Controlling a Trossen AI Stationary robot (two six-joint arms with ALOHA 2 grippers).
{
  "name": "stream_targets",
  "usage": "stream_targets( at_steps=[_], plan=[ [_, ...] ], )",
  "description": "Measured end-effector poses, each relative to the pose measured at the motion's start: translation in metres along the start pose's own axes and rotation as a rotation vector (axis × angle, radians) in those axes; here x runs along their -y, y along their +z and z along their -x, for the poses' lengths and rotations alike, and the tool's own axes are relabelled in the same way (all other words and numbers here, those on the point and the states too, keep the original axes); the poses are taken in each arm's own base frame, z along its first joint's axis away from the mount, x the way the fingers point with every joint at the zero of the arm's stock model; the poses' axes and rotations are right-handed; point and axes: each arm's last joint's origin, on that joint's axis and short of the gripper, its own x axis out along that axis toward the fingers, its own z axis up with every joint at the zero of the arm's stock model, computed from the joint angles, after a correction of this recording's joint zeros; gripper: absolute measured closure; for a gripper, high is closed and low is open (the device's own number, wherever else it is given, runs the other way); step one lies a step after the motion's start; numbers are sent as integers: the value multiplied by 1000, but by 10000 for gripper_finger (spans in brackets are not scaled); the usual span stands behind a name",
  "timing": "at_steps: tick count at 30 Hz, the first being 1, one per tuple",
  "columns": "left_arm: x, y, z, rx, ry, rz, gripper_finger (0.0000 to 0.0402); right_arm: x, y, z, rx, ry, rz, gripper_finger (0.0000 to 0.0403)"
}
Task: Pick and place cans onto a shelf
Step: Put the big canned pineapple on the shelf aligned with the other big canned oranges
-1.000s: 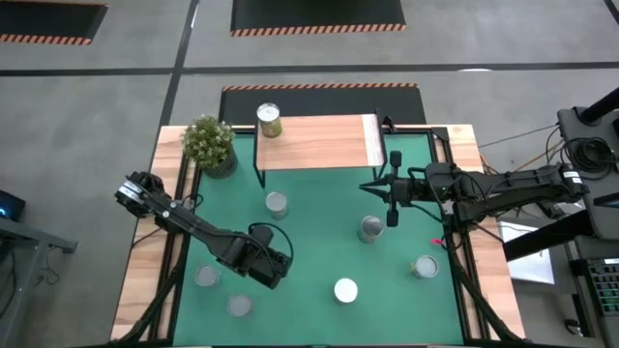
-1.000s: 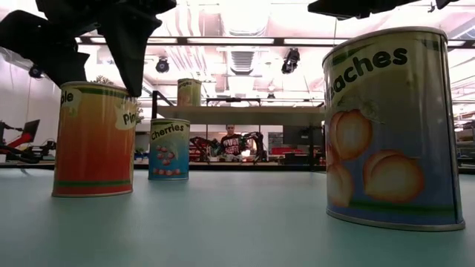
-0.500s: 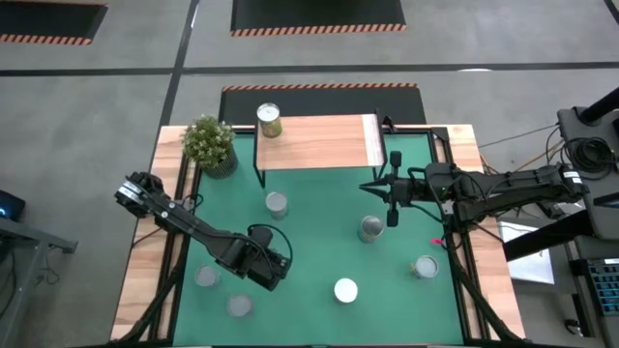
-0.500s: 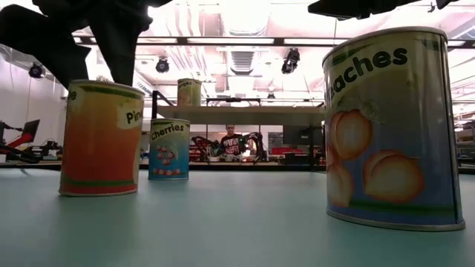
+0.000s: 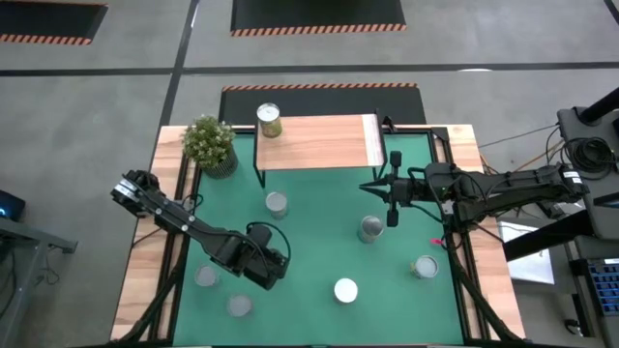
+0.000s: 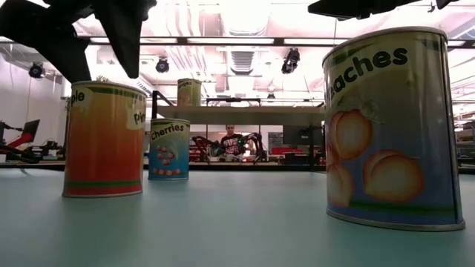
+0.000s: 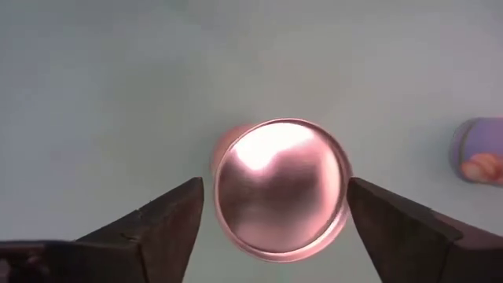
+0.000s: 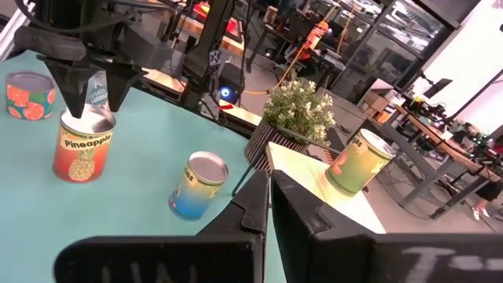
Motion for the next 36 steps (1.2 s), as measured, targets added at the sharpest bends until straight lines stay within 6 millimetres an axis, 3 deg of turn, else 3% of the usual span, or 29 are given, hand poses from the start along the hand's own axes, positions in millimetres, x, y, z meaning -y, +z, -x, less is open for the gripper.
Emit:
stream_targets(
  at_steps=[9,16,23,31,36],
  plan=[
    [6,-5,-15,-4,13,16,52,0,0,0,-3,2,2,394],
    [8,-6,-19,47,8,26,45,0,0,0,-3,2,-2,394],
    [10,-11,-33,63,37,8,48,0,-1,0,-5,3,-2,394],
    [10,-13,-32,54,37,-10,102,0,-1,0,-5,3,-2,394],
    [11,-12,-30,38,34,-52,96,0,-1,0,-5,3,-3,394]
  ],
)
